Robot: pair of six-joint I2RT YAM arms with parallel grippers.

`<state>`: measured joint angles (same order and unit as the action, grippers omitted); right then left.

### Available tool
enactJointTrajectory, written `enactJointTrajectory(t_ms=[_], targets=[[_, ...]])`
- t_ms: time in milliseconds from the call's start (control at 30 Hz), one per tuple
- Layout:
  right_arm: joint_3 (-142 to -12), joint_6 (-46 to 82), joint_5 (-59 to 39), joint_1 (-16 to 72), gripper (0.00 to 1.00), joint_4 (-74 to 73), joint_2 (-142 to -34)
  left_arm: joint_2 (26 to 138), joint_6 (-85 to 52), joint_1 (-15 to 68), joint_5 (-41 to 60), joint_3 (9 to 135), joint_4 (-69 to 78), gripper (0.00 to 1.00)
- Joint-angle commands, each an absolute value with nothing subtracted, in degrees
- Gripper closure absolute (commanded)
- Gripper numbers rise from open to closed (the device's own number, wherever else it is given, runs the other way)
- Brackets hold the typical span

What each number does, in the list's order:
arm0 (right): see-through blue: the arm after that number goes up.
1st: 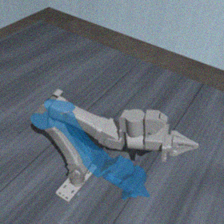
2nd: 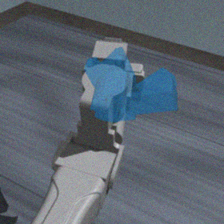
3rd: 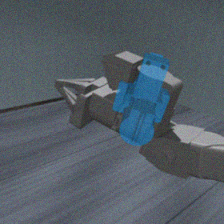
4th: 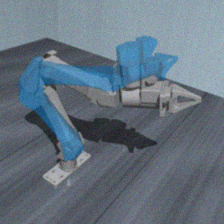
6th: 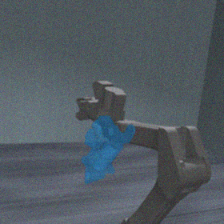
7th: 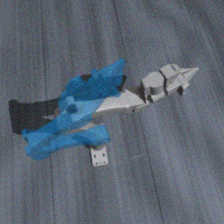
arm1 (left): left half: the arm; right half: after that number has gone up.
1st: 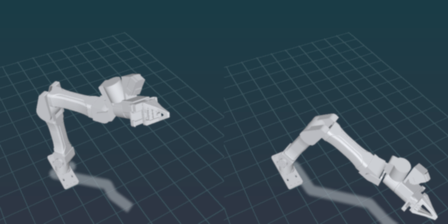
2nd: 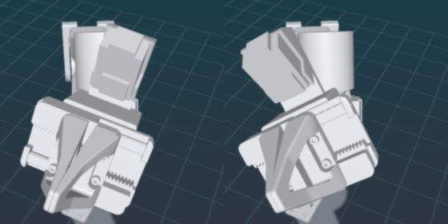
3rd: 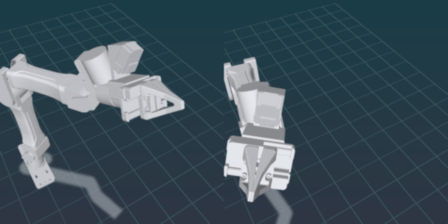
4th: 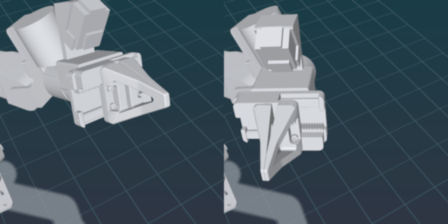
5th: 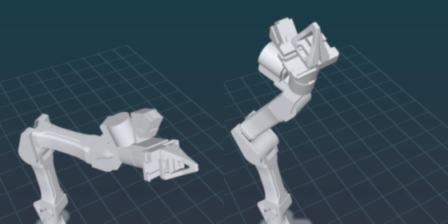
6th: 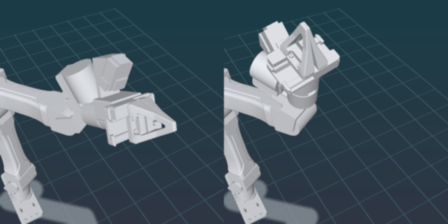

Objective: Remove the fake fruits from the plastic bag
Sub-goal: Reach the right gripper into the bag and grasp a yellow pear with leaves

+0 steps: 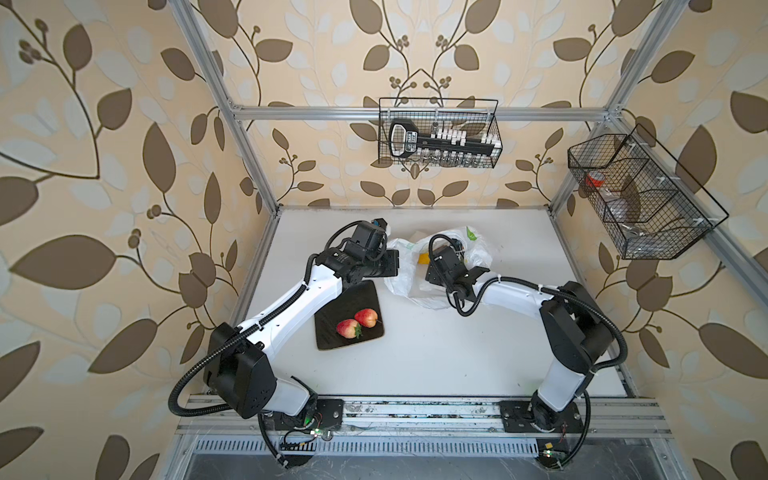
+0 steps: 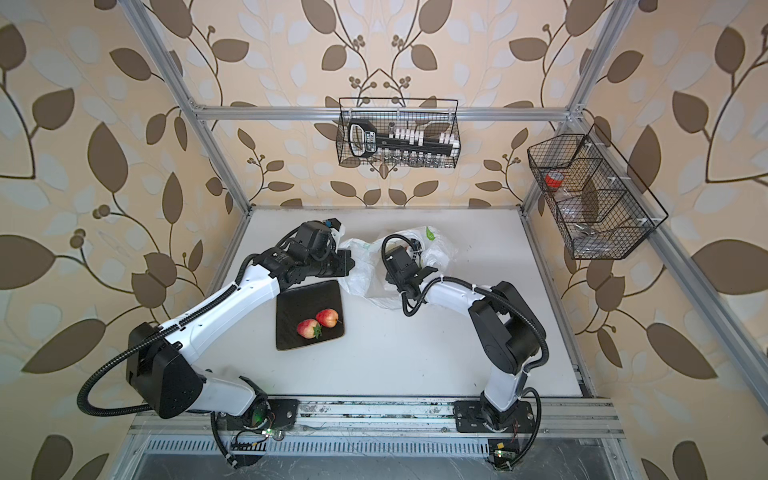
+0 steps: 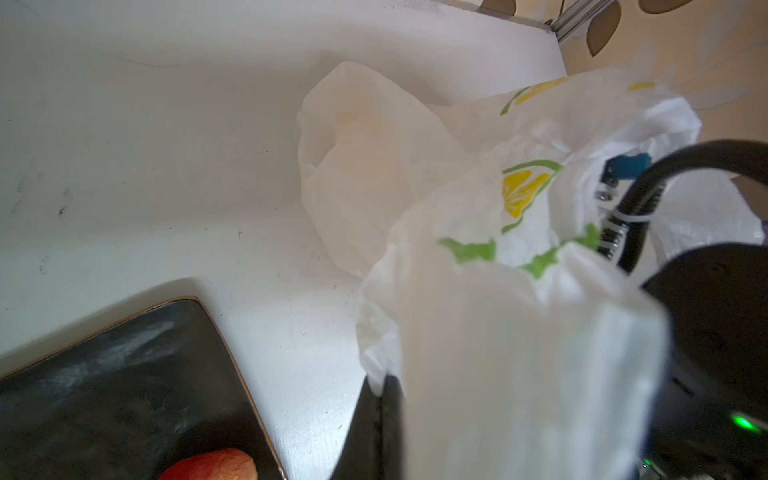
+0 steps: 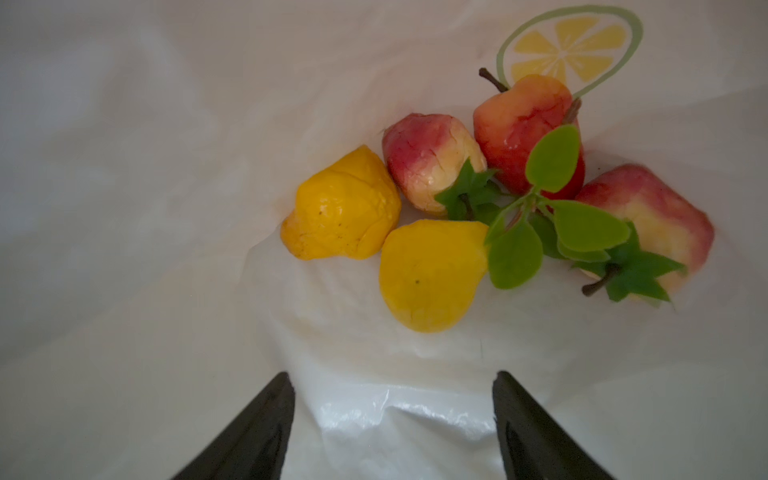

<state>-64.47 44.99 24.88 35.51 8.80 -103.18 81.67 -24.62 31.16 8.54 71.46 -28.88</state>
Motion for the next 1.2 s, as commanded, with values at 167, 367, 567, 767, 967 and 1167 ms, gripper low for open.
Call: enactJointTrajectory(t_ms=[167, 367, 567, 767, 967, 1167], targets=[[-70.47, 42.96, 25.27, 32.93, 0.23, 6.77, -111.10, 78.42, -25.88, 32.94, 7.41, 71.19, -29.51, 1.00], [-72.58, 41.42, 26.09, 32.01, 0.22, 6.21, -115.30, 77.59, -26.28, 33.28, 6.88, 70.53, -30.04, 1.00], [-74.29, 39.45, 26.72, 30.91, 0.26, 5.36, -119.17, 77.61, -26.63, 33.37, 6.64, 70.23, -29.97, 1.00], [-75.24, 37.14, 26.96, 30.44, 0.30, 4.00, -121.45, 77.86, -26.94, 33.51, 6.54, 69.47, -29.63, 1.00], [-75.59, 34.57, 26.38, 30.36, 0.48, 2.97, -121.11, 77.97, -26.81, 33.59, 6.25, 69.48, -29.81, 1.00], [-71.19, 34.45, 23.71, 30.49, 0.57, 1.38, -115.08, 78.53, -27.11, 33.58, 6.06, 69.43, -29.41, 1.00]])
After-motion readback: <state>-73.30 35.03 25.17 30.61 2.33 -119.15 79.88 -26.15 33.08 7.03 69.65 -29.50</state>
